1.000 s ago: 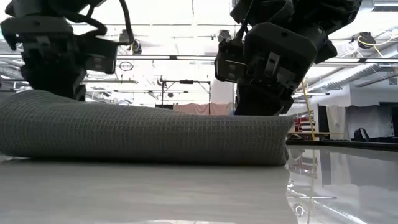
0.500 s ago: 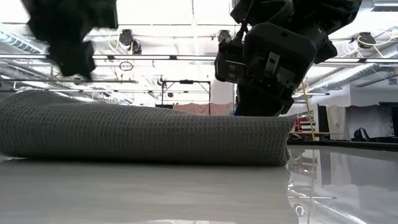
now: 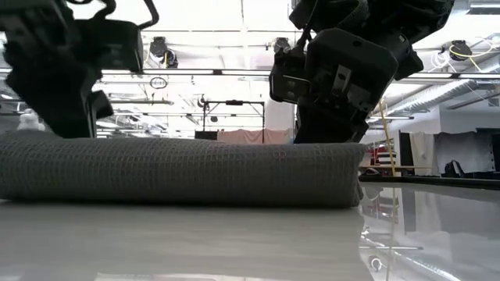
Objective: Roll towel
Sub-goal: Roll the gray towel
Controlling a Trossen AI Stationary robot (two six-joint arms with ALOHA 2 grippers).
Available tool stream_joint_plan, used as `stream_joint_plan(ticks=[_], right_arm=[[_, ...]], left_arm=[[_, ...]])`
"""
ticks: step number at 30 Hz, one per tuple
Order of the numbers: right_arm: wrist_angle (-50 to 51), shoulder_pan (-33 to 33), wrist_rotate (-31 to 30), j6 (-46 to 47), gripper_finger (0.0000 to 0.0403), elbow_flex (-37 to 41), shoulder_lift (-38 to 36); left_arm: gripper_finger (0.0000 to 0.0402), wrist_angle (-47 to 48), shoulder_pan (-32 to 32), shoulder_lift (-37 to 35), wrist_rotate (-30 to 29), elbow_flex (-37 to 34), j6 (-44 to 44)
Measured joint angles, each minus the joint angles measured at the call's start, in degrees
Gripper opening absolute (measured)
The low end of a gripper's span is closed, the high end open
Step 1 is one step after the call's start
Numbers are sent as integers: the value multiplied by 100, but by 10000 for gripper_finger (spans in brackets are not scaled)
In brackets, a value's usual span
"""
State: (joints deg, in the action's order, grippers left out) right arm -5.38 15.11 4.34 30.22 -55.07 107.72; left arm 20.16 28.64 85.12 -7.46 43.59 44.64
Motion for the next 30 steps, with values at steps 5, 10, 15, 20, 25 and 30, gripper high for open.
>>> stream_joint_plan(ticks=[5,10,15,20,25,30], right_arm=[[3,-2,-2,-52,0,0,0],[29,0,-1,-66,0,0,0],[146,-22,2,146,1,0,-179],[698,-20,-182,221,23,0,-718],[1410,170,-541,169,80,0,-1527],[1065,986,-902,28,164,-2,-1745]], left_arm=[[37,-60,-2,377,-28,1,-13],[37,-277,0,567,-104,15,1],[37,-365,0,588,-182,13,5],[37,-365,0,588,-178,11,9],[37,-373,-1,591,-132,9,152],[37,-490,-5,595,-38,4,154]])
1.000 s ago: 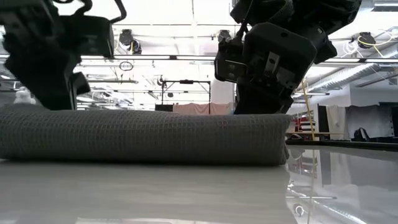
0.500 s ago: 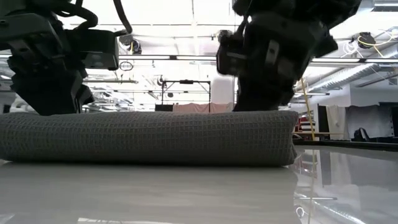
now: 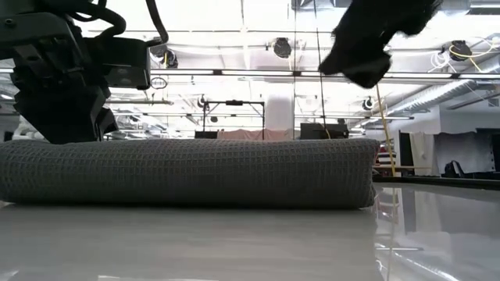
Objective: Roll towel
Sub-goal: Roll the gray towel
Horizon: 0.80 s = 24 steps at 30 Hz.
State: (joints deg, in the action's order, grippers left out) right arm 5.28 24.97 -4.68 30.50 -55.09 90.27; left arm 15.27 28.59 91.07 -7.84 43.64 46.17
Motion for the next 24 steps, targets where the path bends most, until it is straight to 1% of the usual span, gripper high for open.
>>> stream_joint_plan(ticks=[2,4,7,9,12,15,17,20,24], right_arm=[[-330,392,-407,-114,203,-2,144],[-546,696,-983,-49,240,-2,358],[-695,898,-1792,104,290,-2,694],[-799,916,-2055,90,315,-2,901],[-1101,859,-2025,-109,334,0,1172],[-1424,750,-1629,-144,337,-2,1429],[-1443,717,-1672,-59,338,0,1566],[-1423,728,-1940,-30,338,2,1618],[-1315,683,-1885,-48,338,2,1618]], left_arm=[[37,2,-1,0,9,-2,0],[37,5,-1,0,17,-2,0],[37,4,-10,0,79,-2,3],[37,0,-8,0,149,-2,7],[37,2,-8,0,217,-2,7],[37,0,-8,0,295,-2,7],[37,2,-8,0,311,-2,9],[37,4,-8,0,315,-2,17],[37,9,-14,0,316,-2,118]])
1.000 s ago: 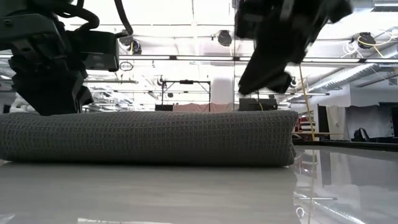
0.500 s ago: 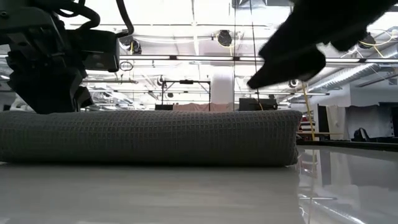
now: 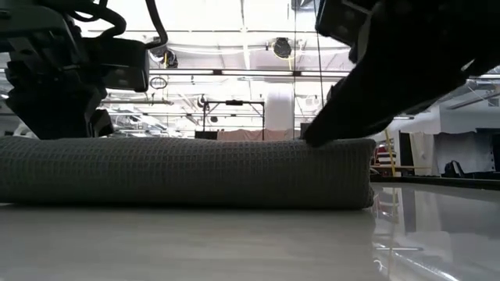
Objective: Roll towel
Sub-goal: Roll the gray towel
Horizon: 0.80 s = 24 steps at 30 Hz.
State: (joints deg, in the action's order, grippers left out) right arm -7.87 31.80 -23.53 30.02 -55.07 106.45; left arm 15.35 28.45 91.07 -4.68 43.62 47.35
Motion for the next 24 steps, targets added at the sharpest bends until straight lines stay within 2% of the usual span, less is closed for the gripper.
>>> stream_joint_plan(ticks=[13,17,24], right_arm=[[152,-142,381,449,326,-4,313],[157,-173,440,465,297,-4,313],[165,-178,570,492,226,-7,315]], left_arm=[[38,-13,-177,-3,60,0,310],[38,160,-307,-173,46,-9,543],[50,693,-520,-943,10,-11,632]])
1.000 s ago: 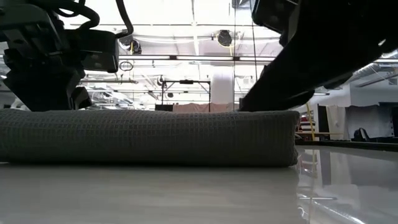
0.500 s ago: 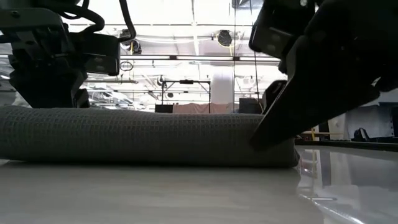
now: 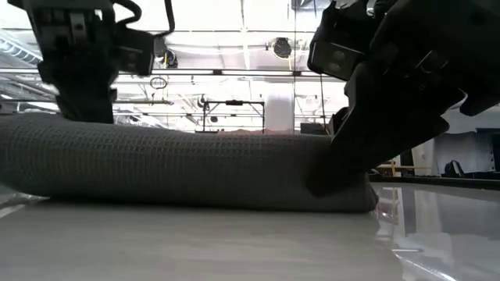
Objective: Roll towel
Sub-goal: Roll the gray towel
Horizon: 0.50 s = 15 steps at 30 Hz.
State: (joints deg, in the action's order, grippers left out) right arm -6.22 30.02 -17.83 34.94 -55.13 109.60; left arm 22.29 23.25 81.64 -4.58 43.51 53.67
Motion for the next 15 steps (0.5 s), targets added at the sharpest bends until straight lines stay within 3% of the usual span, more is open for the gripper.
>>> stream_joint_plan(ticks=[4,9,15], right_arm=[[8,0,14,43,188,0,2],[5,2,20,50,155,0,2],[4,2,18,44,147,0,4]], left_arm=[[91,296,-7,-603,4,-2,11],[160,-586,607,-1259,-186,8,-364],[266,-1008,1655,-870,-1310,17,-1150]])
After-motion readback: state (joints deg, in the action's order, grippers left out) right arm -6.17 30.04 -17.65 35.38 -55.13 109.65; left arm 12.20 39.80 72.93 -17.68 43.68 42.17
